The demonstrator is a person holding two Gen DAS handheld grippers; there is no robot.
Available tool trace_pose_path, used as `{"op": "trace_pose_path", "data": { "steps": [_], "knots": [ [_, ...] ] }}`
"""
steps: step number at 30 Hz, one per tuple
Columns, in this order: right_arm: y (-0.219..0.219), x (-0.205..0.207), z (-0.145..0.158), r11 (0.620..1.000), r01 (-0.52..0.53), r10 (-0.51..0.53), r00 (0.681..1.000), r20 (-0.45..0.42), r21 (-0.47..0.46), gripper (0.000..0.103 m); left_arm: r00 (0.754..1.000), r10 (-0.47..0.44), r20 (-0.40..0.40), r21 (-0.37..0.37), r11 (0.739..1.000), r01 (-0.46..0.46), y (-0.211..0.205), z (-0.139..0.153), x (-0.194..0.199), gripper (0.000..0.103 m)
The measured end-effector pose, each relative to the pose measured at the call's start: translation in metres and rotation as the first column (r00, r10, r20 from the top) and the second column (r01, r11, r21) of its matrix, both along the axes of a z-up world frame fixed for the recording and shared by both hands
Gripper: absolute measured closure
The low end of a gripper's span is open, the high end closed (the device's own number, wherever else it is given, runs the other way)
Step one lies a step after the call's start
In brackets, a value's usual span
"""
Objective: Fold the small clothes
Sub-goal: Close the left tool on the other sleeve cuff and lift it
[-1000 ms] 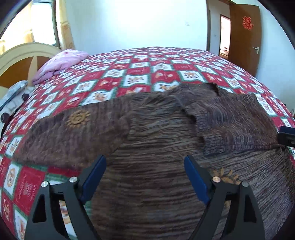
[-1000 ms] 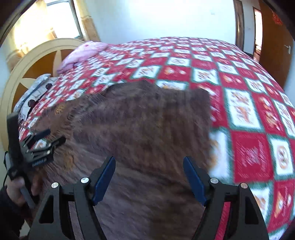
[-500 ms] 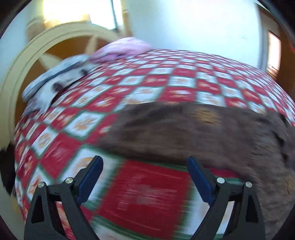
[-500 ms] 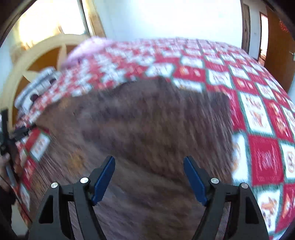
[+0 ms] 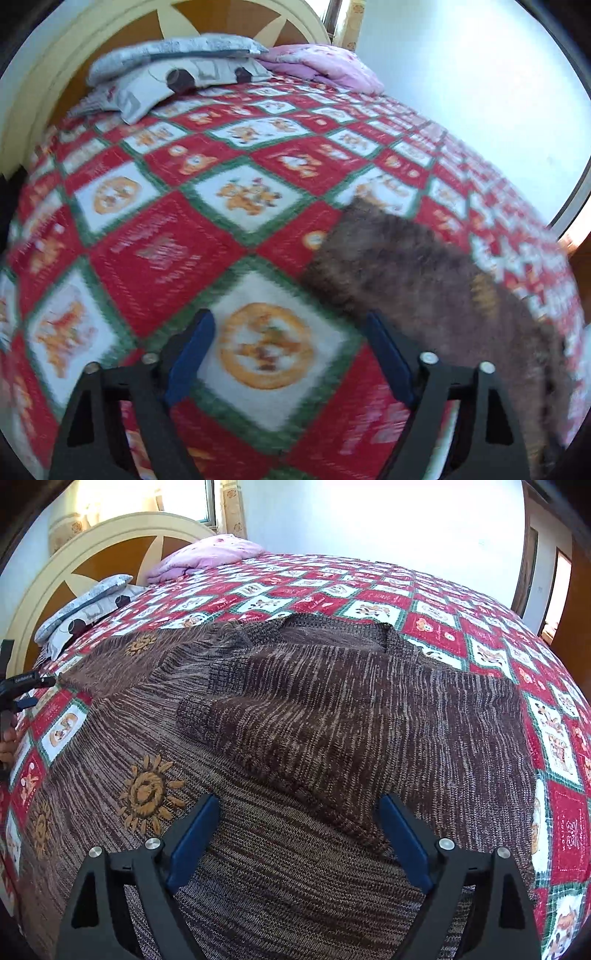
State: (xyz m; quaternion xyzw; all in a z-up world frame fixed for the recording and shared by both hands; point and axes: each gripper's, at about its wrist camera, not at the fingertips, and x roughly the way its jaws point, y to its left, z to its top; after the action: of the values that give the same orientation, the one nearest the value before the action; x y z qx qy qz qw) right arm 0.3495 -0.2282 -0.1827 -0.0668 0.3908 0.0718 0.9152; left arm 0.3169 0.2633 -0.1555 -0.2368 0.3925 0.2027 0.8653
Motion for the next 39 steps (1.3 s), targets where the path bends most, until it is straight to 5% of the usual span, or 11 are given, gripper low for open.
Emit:
{"op": "trace_pose_path", "data": {
  "steps": [5,8,16,20,23,39],
  "knots": [
    [0.001,-0.005,0.001,1.000,0.005,-0.004,1.000,0.016,-0.003,0.013,0.999,-0.014,0.037,-0.154,0.988,0.020,-0.006,0.001,0.014,0.046],
    [0.001,-0.007,0.001,1.000,0.006,-0.006,1.000,0.022,-0.001,0.013,0.999,-0.015,0.036,-0.192,0.981,0.022,-0.010,0.000,0.022,0.047],
    [0.001,-0.010,0.002,1.000,0.012,-0.011,0.999,0.036,-0.004,0.013,0.998,0.028,0.050,-0.175,0.984,-0.019,-0.002,-0.007,0.039,0.055],
    [0.001,-0.011,0.002,1.000,0.013,-0.012,0.999,0.038,-0.004,0.013,0.997,0.051,0.065,-0.155,0.987,-0.041,0.005,-0.013,0.045,0.069],
    [0.001,-0.011,0.002,1.000,0.012,-0.012,0.999,0.038,-0.004,0.013,0.996,0.066,0.058,-0.153,0.987,-0.057,0.009,-0.013,0.044,0.090],
    [0.000,-0.011,0.002,1.000,0.012,-0.012,0.999,0.037,0.001,0.013,0.980,-0.027,0.198,-0.127,0.991,0.053,-0.008,0.043,0.042,0.094]
  ]
}}
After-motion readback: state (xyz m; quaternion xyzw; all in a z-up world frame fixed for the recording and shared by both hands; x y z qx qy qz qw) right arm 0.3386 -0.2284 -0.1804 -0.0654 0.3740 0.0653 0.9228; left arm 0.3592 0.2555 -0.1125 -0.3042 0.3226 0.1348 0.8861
